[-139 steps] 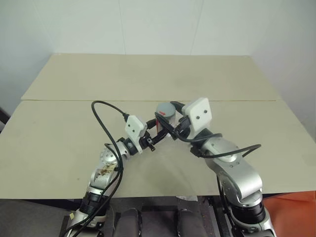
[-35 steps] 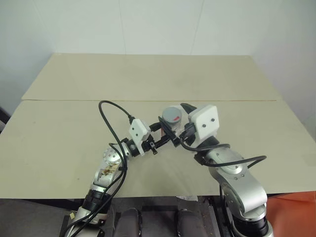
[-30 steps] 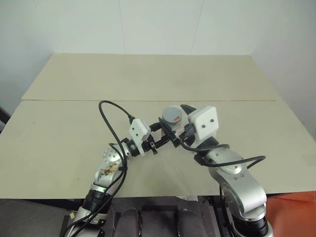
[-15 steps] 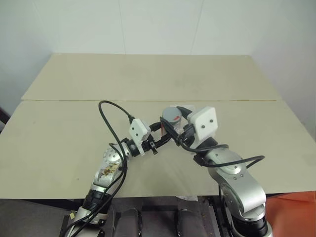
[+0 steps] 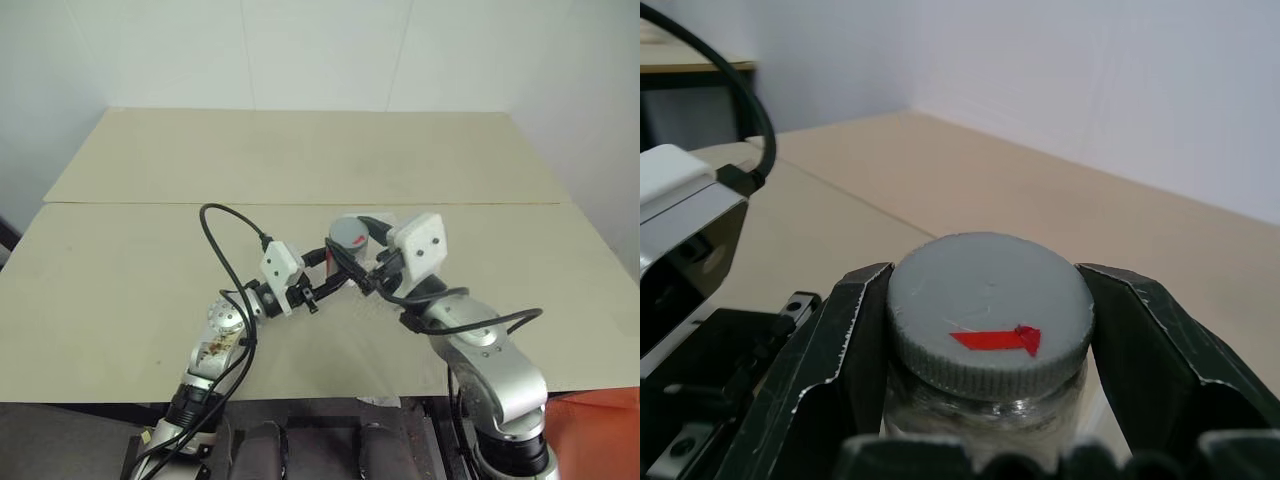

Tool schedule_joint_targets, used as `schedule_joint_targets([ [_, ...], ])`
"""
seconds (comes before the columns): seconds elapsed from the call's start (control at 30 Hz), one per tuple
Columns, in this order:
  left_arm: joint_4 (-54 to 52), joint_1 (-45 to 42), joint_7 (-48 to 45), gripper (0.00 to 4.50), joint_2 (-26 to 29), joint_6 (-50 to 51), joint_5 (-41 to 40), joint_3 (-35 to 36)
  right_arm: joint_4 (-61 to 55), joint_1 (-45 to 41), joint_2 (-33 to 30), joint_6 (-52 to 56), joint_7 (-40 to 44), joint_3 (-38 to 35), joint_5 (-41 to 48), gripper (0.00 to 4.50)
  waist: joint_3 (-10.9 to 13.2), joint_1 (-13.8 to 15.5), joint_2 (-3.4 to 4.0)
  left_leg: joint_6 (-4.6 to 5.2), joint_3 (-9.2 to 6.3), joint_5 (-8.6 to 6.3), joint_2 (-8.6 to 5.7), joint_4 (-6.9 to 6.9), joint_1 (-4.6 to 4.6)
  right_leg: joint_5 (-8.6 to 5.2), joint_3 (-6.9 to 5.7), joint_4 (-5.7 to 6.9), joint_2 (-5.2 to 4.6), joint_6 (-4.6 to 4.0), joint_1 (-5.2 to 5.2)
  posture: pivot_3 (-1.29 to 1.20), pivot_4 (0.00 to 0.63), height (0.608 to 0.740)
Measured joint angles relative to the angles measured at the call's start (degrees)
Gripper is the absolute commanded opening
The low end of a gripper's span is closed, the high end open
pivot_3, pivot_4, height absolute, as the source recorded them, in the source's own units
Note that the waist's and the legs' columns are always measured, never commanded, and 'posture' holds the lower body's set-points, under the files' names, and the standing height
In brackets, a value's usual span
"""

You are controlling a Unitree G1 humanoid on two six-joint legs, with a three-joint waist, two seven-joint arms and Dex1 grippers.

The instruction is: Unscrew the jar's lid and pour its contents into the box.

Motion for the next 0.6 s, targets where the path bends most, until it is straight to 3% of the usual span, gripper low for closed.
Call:
schedule_joint_targets([
  [0.27,0.0,0.0,-2.3,2.03,0.3,-0.1,-1.1,0.2,14.0,-7.4,-8.6,-6.4,20.5,-5.1,9.8,2.8,0.0,0.0,0.0,0.01,0.01,0.0,0.0,-0.01,0.0,0.0,0.01,0.0,0.02,0.0,0.0,0.0,0.15,0.74],
  [0.6,-0.4,0.4,-3.5,2.03,0.0,-1.4,-2.1,-0.1,37.9,-22.6,-12.3,-14.5,48.3,-3.7,12.4,2.8,0.0,0.0,0.0,0.02,0.03,-0.01,0.0,0.0,0.0,0.01,0.02,-0.01,0.0,0.0,0.0,0.0,0.15,0.74],
])
